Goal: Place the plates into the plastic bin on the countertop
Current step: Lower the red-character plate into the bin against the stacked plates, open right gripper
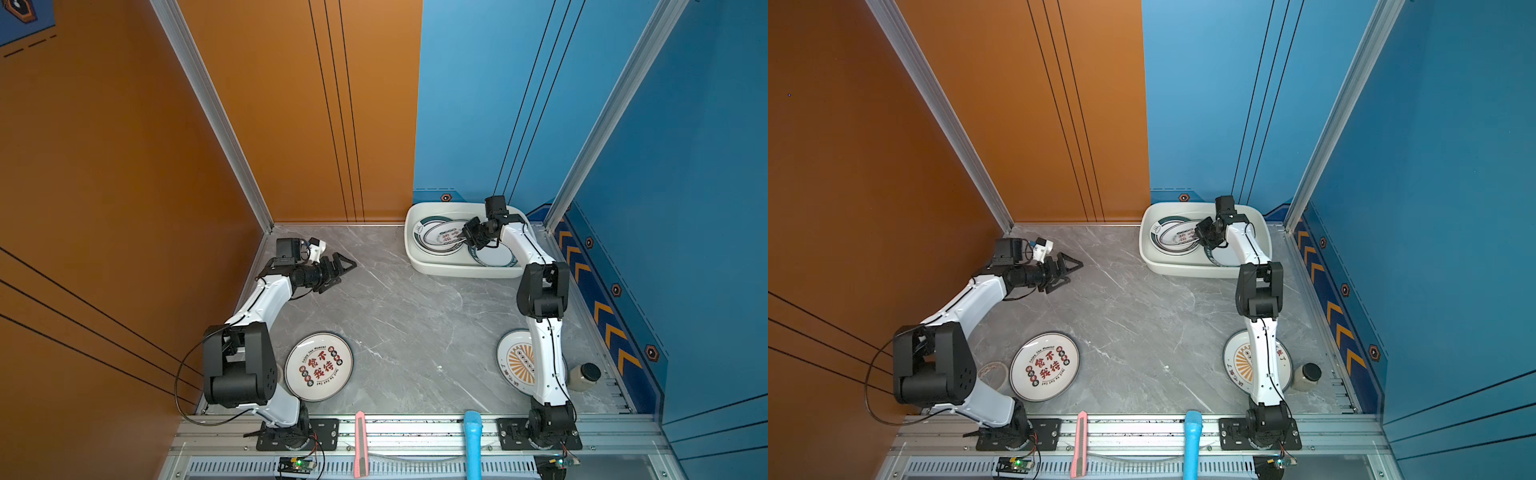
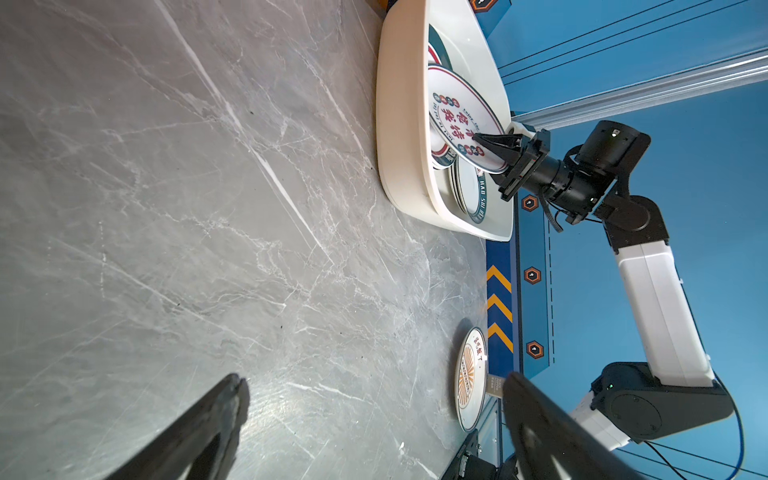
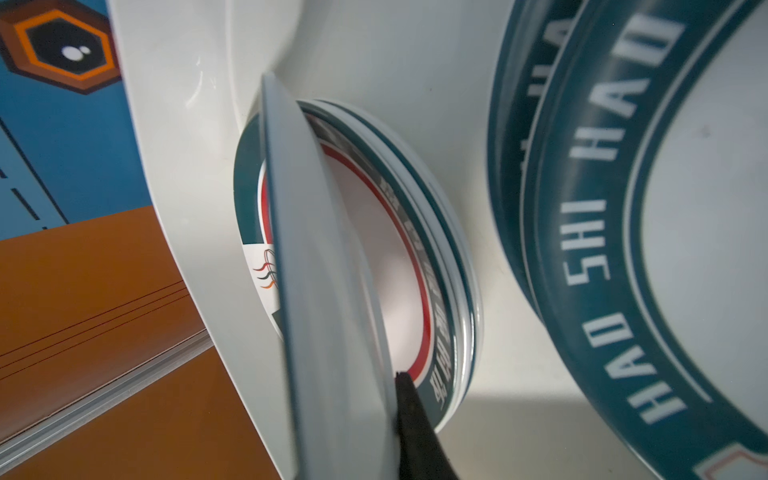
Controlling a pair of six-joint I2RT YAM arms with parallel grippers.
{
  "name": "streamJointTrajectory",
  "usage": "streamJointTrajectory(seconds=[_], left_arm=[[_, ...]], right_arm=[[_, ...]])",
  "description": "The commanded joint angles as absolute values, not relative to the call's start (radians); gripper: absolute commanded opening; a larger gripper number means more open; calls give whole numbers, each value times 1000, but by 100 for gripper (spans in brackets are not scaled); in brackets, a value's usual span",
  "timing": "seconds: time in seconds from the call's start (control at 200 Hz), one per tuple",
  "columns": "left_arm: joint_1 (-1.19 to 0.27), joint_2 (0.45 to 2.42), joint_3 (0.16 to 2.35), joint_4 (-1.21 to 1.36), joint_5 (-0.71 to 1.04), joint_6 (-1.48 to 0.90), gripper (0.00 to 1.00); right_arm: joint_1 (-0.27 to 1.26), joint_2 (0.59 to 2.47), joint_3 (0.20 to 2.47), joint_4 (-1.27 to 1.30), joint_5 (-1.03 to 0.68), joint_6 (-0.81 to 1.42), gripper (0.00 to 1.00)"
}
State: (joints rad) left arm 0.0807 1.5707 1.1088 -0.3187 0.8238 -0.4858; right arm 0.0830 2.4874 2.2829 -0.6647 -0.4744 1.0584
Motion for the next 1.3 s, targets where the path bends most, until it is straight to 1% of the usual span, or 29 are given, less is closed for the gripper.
streamJointTrajectory(seconds=[0.0, 0.05, 0.335, 0.455, 0.511, 0.586, 1.146, 1.296], left_arm=[[91, 1585, 1144, -327, 862, -466, 98], [93, 1585, 1144, -327, 864, -465, 98], [98, 1585, 1121, -322, 868, -458, 98], [98, 1578, 1113, -308, 867, -465, 98], [97, 1575, 1107, -304, 867, -468, 98], [97, 1565, 1096, -292, 867, -476, 98], [97, 1473, 960, -240, 858, -505, 98], [96, 1459, 947, -239, 865, -504, 98]], right_arm=[[95, 2519, 2318, -716, -448, 1078, 27], [98, 2526, 2328, -729, -448, 1076, 31], [110, 2529, 2329, -759, -454, 1069, 39], [109, 2526, 2331, -762, -463, 1071, 44], [109, 2524, 2333, -767, -464, 1071, 48], [109, 2515, 2333, -773, -466, 1070, 50], [110, 2441, 2325, -896, -477, 983, 52], [113, 2415, 2325, -956, -456, 944, 51]])
